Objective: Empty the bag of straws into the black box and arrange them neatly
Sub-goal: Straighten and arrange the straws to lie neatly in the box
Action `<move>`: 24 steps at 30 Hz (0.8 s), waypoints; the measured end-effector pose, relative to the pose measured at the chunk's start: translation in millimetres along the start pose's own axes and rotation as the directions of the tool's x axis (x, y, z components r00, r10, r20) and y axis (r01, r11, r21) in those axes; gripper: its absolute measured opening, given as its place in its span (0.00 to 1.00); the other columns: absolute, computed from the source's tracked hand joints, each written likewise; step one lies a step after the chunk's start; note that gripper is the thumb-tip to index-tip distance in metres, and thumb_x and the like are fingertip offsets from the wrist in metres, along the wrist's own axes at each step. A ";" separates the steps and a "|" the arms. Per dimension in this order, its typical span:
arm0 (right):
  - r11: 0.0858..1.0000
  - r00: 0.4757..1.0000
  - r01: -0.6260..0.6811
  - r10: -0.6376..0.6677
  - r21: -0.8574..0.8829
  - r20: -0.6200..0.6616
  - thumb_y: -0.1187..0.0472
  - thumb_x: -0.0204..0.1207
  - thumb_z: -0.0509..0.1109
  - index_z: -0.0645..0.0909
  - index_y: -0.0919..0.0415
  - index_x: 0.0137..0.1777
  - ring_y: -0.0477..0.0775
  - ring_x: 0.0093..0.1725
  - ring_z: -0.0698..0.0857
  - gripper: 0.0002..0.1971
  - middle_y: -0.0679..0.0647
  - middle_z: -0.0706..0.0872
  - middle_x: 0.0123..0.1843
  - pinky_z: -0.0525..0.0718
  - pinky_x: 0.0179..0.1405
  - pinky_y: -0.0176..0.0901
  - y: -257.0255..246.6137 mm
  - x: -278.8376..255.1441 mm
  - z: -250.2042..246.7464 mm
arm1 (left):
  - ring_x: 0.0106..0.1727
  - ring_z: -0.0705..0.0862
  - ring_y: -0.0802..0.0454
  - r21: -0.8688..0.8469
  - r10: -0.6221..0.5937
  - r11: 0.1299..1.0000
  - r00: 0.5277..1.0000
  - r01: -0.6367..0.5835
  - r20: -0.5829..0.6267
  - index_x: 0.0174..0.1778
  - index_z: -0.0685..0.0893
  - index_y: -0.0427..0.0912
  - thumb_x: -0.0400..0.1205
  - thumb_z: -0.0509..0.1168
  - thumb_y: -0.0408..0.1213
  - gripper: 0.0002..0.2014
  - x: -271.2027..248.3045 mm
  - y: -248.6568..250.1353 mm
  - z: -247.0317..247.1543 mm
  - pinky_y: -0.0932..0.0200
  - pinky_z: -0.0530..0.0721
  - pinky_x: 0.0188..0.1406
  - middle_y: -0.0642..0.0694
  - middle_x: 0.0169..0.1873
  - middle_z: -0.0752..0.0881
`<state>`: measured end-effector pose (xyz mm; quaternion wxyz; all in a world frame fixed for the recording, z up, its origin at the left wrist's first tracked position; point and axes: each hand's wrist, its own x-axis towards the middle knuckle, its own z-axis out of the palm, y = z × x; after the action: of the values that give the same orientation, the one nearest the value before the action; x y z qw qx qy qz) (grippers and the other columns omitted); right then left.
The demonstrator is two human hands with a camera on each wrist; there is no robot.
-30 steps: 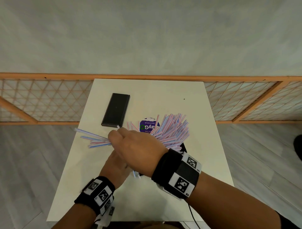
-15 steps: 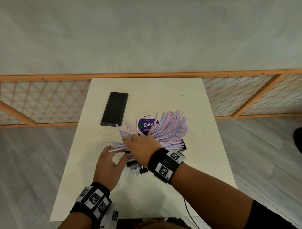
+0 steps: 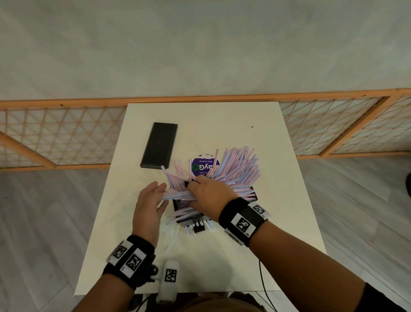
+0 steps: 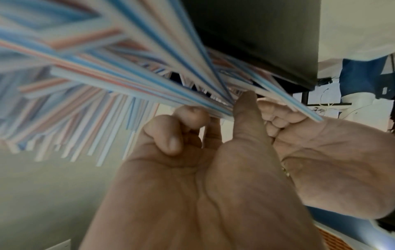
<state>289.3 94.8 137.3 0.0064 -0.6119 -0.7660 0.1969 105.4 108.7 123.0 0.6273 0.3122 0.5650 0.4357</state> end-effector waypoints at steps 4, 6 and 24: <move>0.997 0.998 -0.006 0.011 0.073 -0.057 0.49 0.81 0.71 0.76 0.60 0.70 0.63 0.58 0.83 0.22 0.57 0.79 0.62 0.84 0.58 0.56 12.9 -10.8 1.2 | 0.63 0.87 0.60 0.199 0.136 0.970 0.990 -0.142 0.041 0.69 0.83 0.48 0.87 0.68 0.40 0.15 -12.4 -8.3 12.8 0.59 0.82 0.63 0.54 0.62 0.88; 0.998 0.997 0.000 0.005 0.068 -0.074 0.50 0.82 0.71 0.78 0.61 0.67 0.61 0.60 0.82 0.19 0.57 0.80 0.62 0.82 0.61 0.52 18.7 -16.1 2.9 | 0.60 0.87 0.62 0.357 0.218 0.899 0.967 -0.252 0.133 0.67 0.84 0.48 0.87 0.67 0.37 0.12 -16.2 -14.5 14.6 0.64 0.82 0.59 0.54 0.60 0.89; 1.000 1.000 -0.003 0.003 0.007 -0.013 0.53 0.84 0.64 0.75 0.61 0.76 0.62 0.68 0.79 0.22 0.58 0.81 0.69 0.76 0.72 0.52 39.1 -52.2 17.0 | 0.57 0.82 0.54 0.812 0.157 0.410 0.909 -0.416 0.387 0.83 0.71 0.45 0.81 0.75 0.40 0.34 -24.7 -31.5 -14.3 0.62 0.79 0.67 0.53 0.65 0.68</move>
<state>334.7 47.6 121.6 0.0131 -0.6144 -0.7643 0.1954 97.8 71.6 103.5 0.3557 0.7347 0.5605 0.1396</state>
